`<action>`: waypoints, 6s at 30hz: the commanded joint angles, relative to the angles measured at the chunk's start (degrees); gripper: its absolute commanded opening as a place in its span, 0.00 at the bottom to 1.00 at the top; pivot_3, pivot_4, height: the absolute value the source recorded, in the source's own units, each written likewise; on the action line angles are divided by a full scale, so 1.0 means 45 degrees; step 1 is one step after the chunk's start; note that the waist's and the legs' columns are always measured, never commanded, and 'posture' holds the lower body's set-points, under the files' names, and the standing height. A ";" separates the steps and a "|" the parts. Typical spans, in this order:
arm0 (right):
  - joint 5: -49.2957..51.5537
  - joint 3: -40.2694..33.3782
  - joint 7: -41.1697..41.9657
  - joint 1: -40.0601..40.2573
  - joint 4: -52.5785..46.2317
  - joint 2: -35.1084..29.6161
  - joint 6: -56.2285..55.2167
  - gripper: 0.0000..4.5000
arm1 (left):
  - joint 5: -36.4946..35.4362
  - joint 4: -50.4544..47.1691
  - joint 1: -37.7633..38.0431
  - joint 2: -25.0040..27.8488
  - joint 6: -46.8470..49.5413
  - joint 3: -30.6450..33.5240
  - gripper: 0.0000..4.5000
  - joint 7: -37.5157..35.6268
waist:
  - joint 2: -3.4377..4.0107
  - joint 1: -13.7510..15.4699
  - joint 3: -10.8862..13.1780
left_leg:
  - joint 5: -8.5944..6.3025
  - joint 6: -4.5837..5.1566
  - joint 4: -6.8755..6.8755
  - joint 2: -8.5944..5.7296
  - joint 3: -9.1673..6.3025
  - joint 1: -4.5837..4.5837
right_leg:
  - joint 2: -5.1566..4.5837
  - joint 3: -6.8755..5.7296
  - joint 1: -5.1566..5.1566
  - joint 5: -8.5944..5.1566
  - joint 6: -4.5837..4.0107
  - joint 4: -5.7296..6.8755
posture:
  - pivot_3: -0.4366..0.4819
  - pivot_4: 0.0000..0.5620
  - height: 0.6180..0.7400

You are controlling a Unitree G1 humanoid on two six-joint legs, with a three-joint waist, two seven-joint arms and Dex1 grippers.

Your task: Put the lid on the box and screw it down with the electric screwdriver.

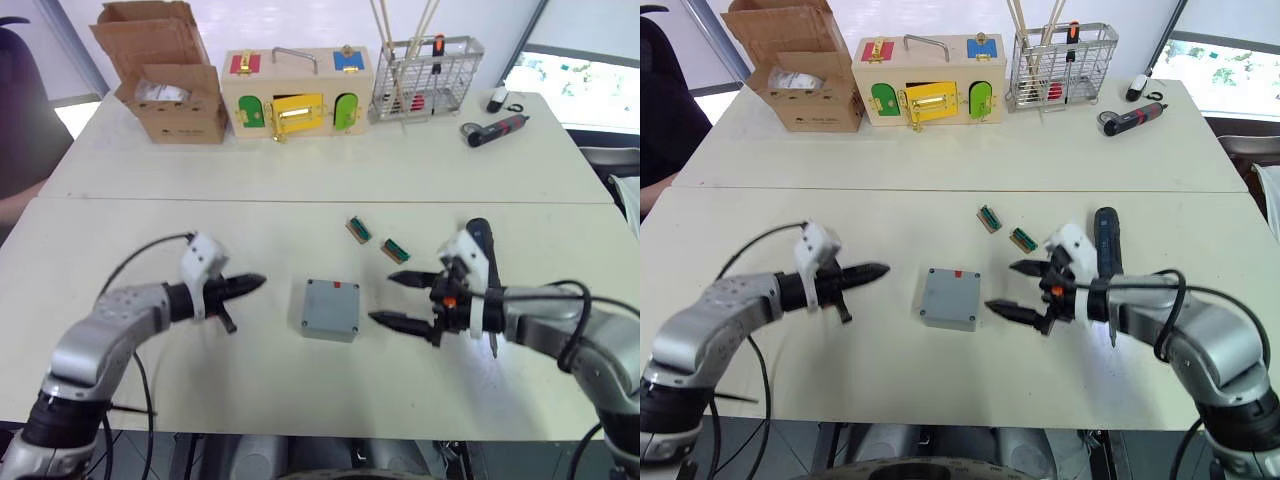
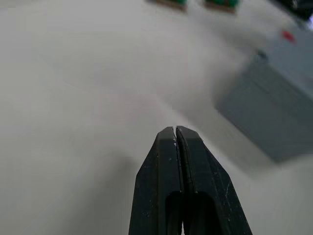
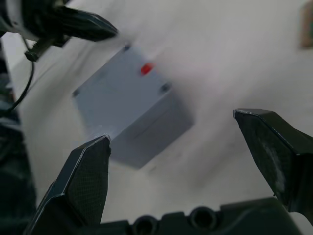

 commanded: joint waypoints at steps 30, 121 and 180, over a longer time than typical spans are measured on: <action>0.1964 0.1379 -0.2105 0.0120 -0.1624 0.1941 0.2585 0.99 | 0.3033 0.3908 -0.4275 -0.1919 -0.2795 -0.3419 0.00 -0.1989 | -0.0008 -0.0033 -0.0004 | 0.0006 -0.0011 -0.0022 0.0000 -0.0014 0.0139 | 0.0026 -0.0014 0.0122 -0.0001 -0.0001 0.0018 | 0.48 0.27 1.00; -0.7922 0.2173 -0.0906 -0.8085 1.2795 0.6579 -0.6910 0.47 | -0.0899 -0.2373 -0.0622 -0.3169 0.0614 0.0603 0.00 0.3234 | -0.0027 -0.0377 -0.0015 | 0.0072 -0.0131 -0.0004 0.0004 0.0036 0.0048 | 0.0019 0.0017 -0.0042 -0.0001 0.0000 0.0150 | 0.48 0.27 1.00; -0.3237 0.1620 0.1669 -0.3296 0.2009 0.2309 -0.1866 0.01 | -0.0197 -0.2416 -0.1545 -0.0587 0.0218 -0.1428 0.00 0.0221 | -0.0028 -0.0283 -0.0014 | 0.0028 -0.0050 -0.0007 0.0001 0.0009 0.0058 | 0.0018 0.0011 -0.0016 -0.0002 -0.0001 0.0134 | 0.48 0.27 1.00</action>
